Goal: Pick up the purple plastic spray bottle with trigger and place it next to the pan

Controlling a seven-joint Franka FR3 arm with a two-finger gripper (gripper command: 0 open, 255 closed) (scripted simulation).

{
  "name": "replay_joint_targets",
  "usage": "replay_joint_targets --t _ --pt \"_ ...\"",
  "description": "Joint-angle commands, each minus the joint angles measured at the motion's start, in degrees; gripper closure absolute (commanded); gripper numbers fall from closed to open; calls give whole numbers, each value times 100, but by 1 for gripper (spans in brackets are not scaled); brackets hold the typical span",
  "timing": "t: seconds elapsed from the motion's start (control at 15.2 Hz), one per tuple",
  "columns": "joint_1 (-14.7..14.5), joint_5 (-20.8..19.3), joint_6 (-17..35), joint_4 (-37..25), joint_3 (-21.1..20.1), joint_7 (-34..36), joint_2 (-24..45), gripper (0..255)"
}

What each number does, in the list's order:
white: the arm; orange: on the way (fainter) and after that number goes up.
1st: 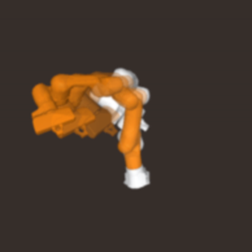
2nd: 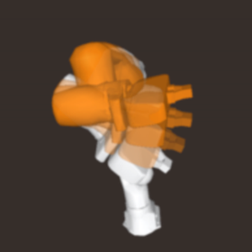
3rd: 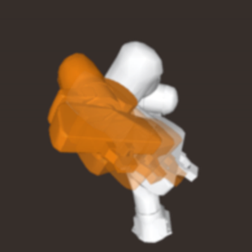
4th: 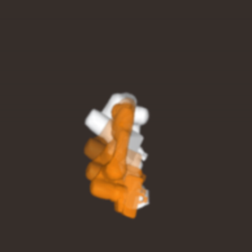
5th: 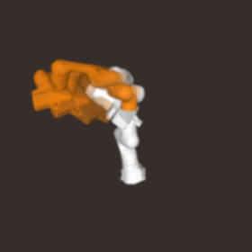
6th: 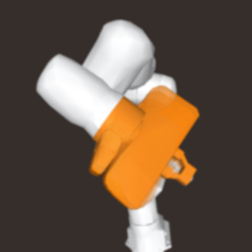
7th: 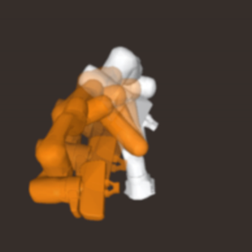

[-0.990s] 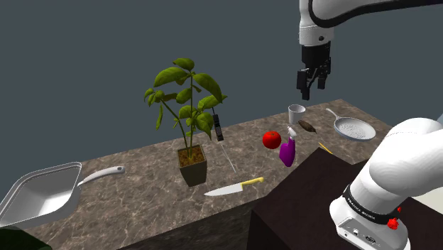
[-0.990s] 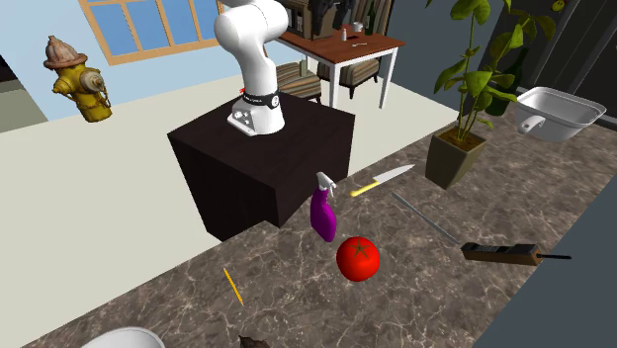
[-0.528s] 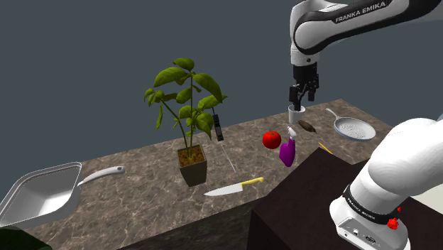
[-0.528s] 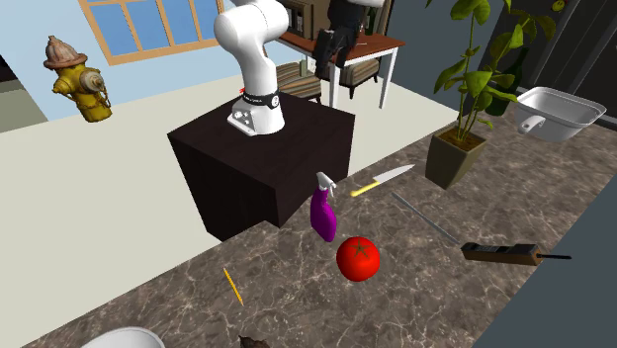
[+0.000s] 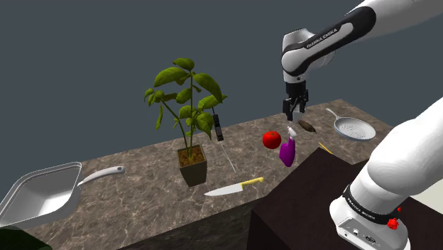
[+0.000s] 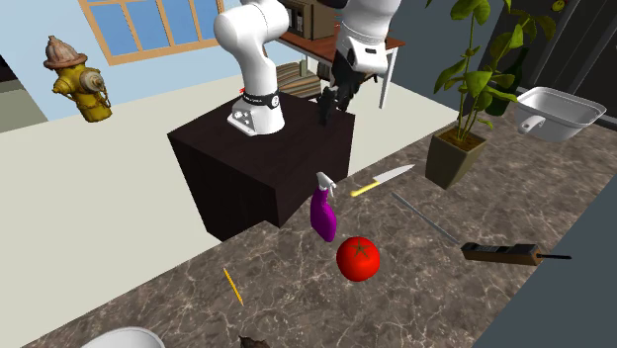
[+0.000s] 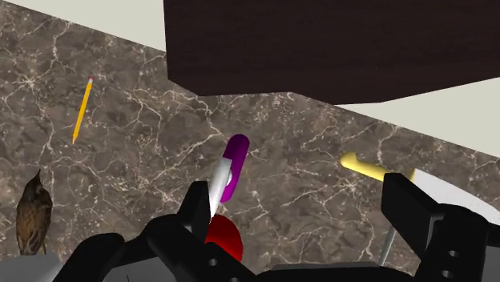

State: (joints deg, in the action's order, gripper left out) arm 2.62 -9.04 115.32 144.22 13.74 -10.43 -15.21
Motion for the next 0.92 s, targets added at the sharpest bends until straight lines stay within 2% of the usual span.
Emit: replay_joint_targets --t 0.0,0.46,0.86 --pt "10 66 350 -58 106 -163 442 0" --pt "112 586 1340 -611 311 -878 2170 0" --pt "398 1165 1870 -1380 179 -1501 3665 0"
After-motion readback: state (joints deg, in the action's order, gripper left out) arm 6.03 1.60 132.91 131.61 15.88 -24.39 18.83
